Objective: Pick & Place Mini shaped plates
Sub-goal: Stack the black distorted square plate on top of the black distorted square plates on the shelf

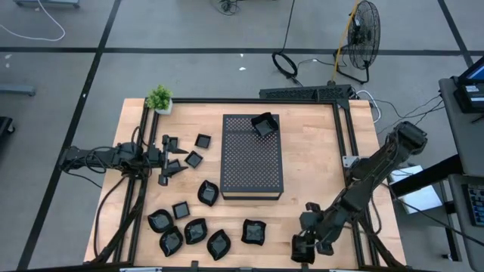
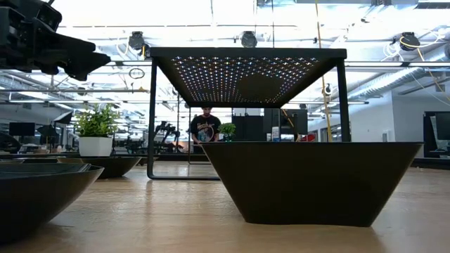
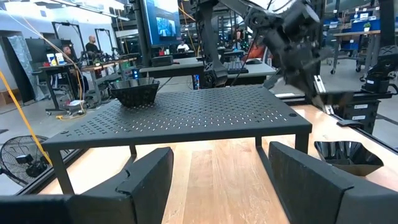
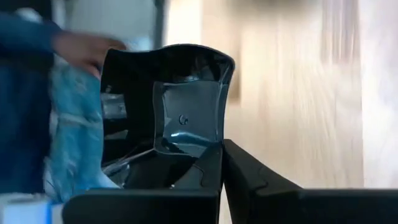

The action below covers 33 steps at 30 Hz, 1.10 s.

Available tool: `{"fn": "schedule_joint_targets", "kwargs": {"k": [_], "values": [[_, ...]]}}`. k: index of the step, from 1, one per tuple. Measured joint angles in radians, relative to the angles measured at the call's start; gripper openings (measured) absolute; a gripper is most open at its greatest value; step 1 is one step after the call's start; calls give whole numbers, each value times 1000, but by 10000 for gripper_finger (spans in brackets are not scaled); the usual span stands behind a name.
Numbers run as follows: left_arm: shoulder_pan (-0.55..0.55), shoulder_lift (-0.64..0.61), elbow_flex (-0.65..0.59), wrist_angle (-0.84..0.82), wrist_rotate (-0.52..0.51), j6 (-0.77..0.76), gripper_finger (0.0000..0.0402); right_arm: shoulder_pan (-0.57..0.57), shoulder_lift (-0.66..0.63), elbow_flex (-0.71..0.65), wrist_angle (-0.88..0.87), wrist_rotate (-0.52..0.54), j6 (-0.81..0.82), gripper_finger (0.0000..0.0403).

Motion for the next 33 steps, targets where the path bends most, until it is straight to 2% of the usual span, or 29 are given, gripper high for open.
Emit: {"fn": "schedule_joint_targets", "kwargs": {"k": [5,10,14,19,26,31,33], "values": [[0,0,0,0,0,0,269,-42,-107,0,97,150,-50,0],[0,0,0,0,0,0,269,-175,-209,0,200,175,-54,0],[0,0,0,0,0,0,269,-339,-268,44,183,168,-141,0],[0,0,0,0,0,0,269,-595,-280,153,114,60,-243,0],[0,0,0,0,0,0,269,-955,-230,252,-29,68,-334,0],[0,0,0,0,0,0,269,-1151,-178,256,-92,58,-335,0],[0,0,0,0,0,0,269,-1205,-144,256,-80,12,-336,0]]}}
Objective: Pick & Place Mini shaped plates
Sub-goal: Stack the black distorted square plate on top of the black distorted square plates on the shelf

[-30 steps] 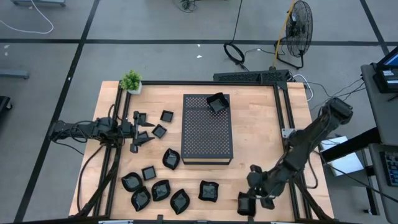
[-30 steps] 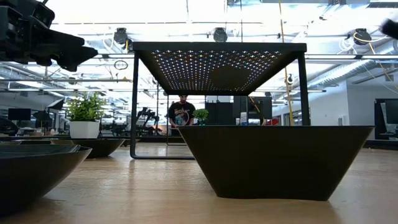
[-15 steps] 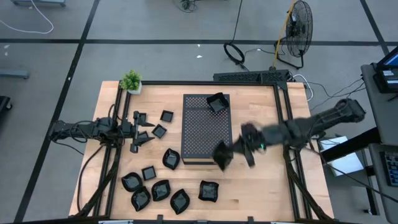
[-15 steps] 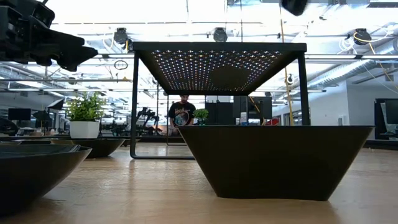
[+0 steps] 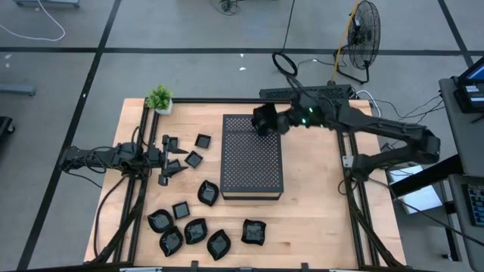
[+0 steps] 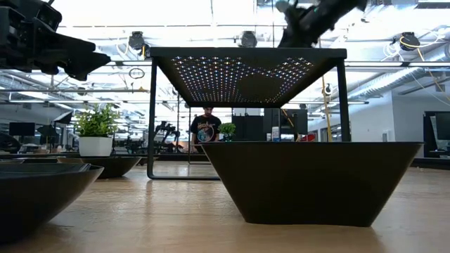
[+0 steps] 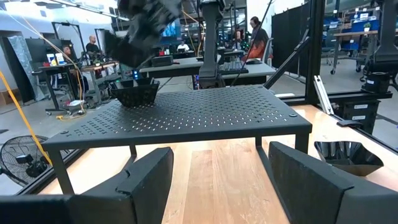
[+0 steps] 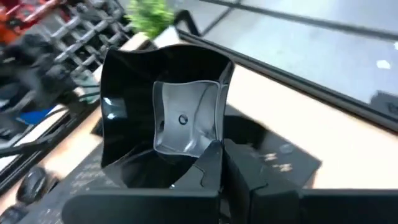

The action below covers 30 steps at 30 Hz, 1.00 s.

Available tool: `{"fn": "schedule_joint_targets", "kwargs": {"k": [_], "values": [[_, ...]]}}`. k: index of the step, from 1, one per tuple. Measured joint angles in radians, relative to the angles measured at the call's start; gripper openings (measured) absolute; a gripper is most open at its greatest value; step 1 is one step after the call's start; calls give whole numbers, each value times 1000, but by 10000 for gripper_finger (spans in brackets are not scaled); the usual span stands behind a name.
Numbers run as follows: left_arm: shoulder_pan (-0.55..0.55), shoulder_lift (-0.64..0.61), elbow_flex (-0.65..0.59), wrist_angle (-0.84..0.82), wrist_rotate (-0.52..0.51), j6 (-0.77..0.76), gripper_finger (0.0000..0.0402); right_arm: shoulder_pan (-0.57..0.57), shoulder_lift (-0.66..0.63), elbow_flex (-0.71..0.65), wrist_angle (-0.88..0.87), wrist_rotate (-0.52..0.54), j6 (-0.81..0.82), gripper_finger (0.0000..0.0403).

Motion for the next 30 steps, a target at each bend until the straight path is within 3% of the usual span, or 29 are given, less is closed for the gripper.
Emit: {"fn": "schedule_joint_targets", "kwargs": {"k": [5,23,30], "values": [[0,0,0,0,0,0,269,-66,73,0,14,-104,-5,0],[0,0,0,0,0,0,269,-46,91,-1,-8,-104,-77,1],[0,0,0,0,0,0,269,-45,76,-1,-35,-108,-80,29]]}}
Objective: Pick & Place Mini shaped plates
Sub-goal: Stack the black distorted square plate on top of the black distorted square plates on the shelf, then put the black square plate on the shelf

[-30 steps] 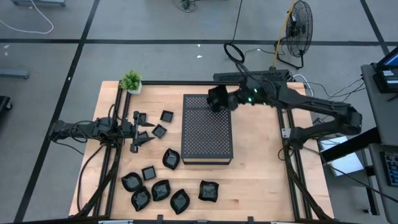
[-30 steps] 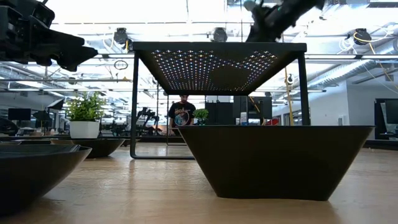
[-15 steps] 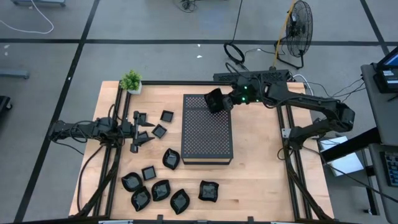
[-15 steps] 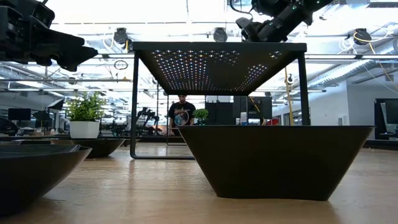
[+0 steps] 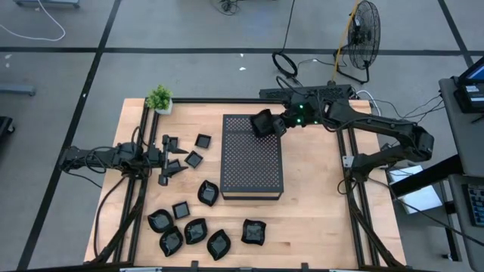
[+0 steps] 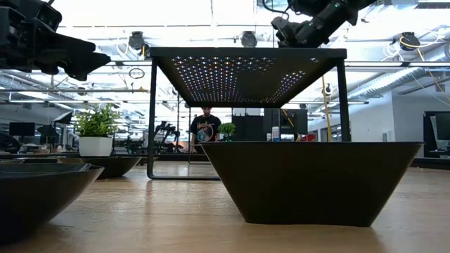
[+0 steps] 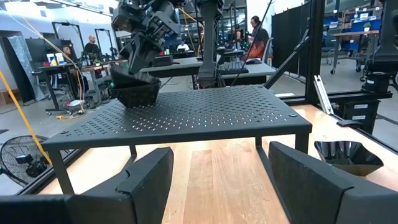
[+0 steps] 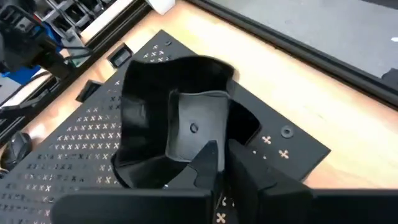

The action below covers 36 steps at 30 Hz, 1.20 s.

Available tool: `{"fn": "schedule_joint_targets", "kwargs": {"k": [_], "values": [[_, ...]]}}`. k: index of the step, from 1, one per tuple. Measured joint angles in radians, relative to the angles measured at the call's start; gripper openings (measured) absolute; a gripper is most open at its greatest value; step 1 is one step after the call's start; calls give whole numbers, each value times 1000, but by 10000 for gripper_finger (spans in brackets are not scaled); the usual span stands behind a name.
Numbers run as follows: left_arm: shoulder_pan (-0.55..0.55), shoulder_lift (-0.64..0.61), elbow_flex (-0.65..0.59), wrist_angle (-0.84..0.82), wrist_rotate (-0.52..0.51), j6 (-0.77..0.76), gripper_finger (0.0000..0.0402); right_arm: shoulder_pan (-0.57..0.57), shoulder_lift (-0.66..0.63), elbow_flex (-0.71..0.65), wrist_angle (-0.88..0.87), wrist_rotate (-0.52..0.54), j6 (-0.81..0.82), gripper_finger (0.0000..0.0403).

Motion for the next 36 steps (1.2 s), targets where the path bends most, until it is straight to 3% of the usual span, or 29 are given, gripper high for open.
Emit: {"fn": "schedule_joint_targets", "kwargs": {"k": [6,13,19,23,30,36], "values": [[0,0,0,0,0,0,269,13,-4,0,8,-55,-5,68],[0,0,0,0,0,0,269,79,-99,-1,69,-204,-30,98],[0,0,0,0,0,0,269,182,-214,-1,67,-96,-107,99],[0,0,0,0,0,0,269,256,-300,-33,62,-96,-137,98],[0,0,0,0,0,0,269,377,-524,-248,144,-20,-262,88],[0,0,0,0,0,0,269,397,-737,-489,353,-13,-345,79]]}}
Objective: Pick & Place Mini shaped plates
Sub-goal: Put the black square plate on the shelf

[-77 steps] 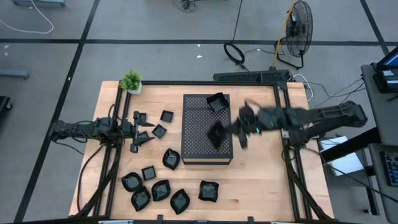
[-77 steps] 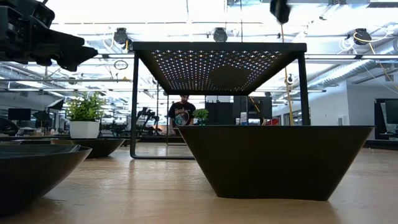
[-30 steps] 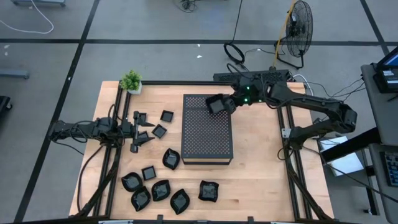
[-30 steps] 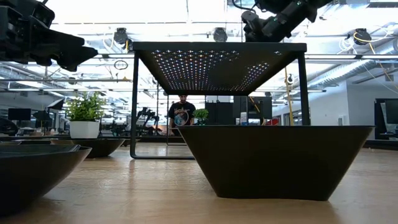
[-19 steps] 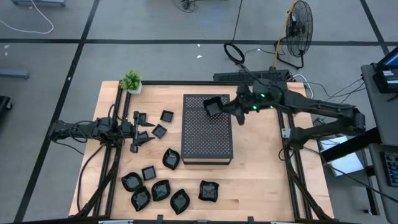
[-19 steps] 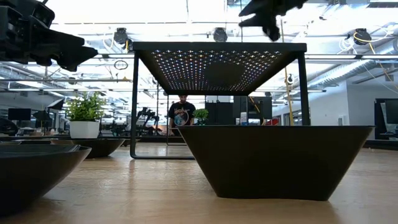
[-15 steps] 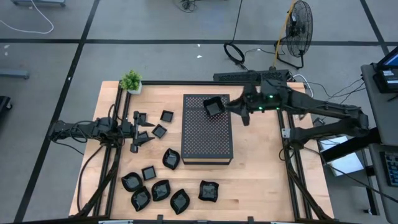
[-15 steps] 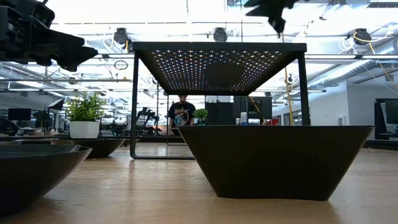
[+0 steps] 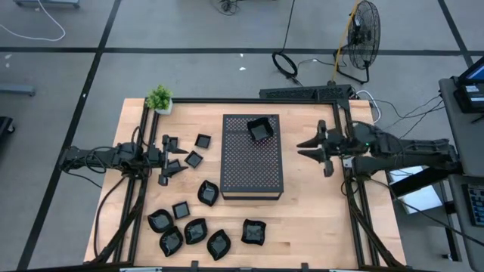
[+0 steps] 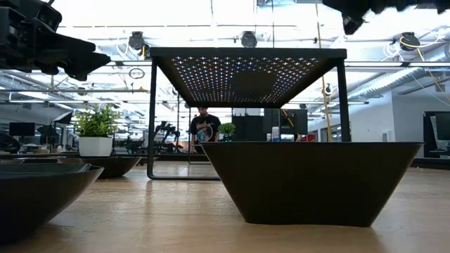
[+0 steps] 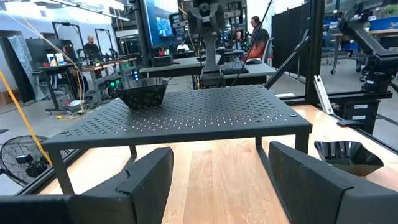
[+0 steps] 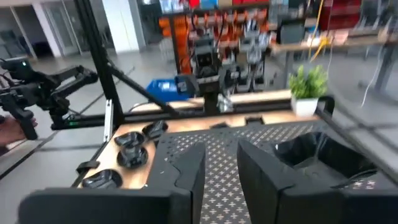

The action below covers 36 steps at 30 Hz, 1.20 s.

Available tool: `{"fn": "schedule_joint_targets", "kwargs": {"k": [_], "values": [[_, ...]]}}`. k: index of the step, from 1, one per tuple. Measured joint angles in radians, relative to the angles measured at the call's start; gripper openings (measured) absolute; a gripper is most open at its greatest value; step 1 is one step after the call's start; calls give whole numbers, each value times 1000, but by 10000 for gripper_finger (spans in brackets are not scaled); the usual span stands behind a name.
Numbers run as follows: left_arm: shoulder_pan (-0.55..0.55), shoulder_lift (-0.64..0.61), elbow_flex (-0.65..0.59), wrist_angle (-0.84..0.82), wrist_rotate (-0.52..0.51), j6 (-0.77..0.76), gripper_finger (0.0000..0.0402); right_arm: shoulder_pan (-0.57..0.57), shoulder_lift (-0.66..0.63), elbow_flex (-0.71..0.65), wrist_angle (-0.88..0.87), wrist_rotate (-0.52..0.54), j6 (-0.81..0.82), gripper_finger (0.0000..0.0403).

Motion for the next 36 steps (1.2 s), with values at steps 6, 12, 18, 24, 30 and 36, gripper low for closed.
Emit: {"fn": "schedule_joint_targets", "kwargs": {"k": [6,12,18,24,30,36], "values": [[0,0,0,61,0,50,269,0,-140,-205,173,-2,-2,77],[0,0,0,177,0,11,269,0,-182,-368,392,-6,1,77],[0,0,0,273,0,-80,269,0,-184,-463,537,-6,1,77],[0,0,0,262,1,-136,269,0,-184,-510,592,-6,1,77],[0,0,0,257,-29,-186,269,0,-184,-541,592,-6,1,77],[0,0,0,249,-63,-293,269,0,-184,-558,591,-6,1,77]]}}
